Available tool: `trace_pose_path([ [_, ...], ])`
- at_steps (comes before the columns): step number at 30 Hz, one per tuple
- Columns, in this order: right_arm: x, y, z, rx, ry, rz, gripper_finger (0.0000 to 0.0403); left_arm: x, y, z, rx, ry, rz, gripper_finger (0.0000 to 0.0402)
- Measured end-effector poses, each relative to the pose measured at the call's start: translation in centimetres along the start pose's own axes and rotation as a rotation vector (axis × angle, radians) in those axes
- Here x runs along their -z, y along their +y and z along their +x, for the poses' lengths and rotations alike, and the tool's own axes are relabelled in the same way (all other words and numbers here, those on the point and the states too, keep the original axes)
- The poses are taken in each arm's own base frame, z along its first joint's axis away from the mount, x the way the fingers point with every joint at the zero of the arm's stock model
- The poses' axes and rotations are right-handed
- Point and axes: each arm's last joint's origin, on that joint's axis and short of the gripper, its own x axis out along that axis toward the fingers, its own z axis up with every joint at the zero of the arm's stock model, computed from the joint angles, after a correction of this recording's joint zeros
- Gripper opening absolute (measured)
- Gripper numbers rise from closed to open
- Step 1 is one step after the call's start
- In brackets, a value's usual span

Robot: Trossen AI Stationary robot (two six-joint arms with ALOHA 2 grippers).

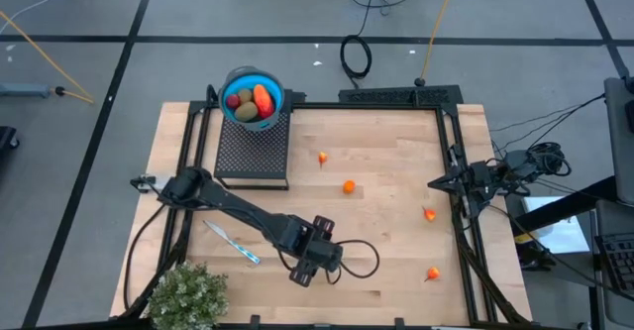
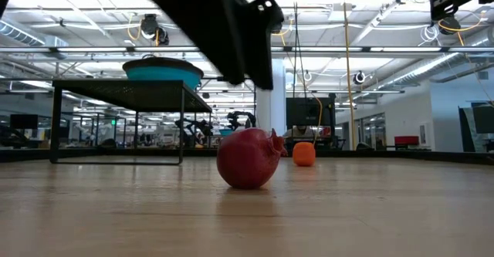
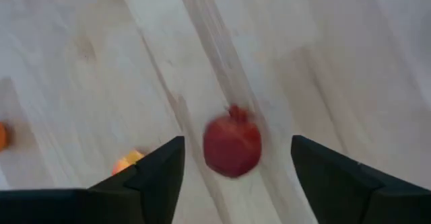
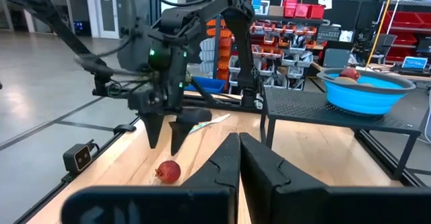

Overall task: Pick & Place Fruit
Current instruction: Put the pomegranate into the blue strainer bowl on the shelf

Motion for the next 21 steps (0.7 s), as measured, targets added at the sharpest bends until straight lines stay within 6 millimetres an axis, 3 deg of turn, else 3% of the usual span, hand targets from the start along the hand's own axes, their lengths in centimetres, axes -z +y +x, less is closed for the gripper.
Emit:
trace_pose_path([
  [6,0.0,0.0,0.0,0.000,0.000,0.000,0.0004,0.3,-0.1,1.9,0.004,0.047,0.045,0.0297],
  [21,0.0,0.0,0.0,0.000,0.000,0.000,0.0004,1.7,0.5,4.4,0.001,0.064,0.067,0.0299],
])
